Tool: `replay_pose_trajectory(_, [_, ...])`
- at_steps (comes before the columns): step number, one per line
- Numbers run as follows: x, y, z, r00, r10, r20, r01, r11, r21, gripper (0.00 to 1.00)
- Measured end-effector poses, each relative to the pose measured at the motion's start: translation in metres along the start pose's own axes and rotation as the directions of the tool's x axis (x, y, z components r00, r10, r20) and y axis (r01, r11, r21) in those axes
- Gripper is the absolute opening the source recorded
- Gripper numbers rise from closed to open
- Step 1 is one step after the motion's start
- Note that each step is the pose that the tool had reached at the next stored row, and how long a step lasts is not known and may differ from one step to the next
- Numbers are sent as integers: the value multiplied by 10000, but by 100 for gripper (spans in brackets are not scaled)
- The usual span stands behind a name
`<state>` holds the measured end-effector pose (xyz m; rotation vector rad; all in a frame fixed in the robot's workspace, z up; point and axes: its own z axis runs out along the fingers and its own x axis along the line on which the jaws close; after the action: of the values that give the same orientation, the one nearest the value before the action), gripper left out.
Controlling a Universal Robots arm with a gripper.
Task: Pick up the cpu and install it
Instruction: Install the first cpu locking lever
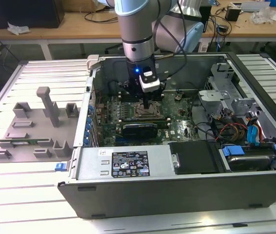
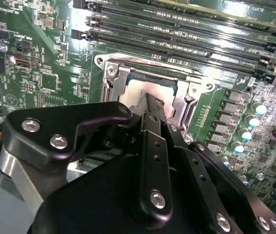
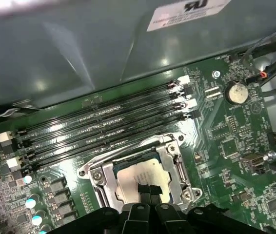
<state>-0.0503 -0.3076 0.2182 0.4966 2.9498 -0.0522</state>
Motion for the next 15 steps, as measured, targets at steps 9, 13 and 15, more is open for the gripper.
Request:
replay_pose_trajectory(9, [-41,2,-166,10000,1,0,-1,10000,0,11])
replay_pose_trajectory(13, [-41,2,-166,9990,-439,-31,440,9989,150,11])
replay_pose_trajectory(15, [-40,2,-164,9974,-716,-81,718,9972,229,11])
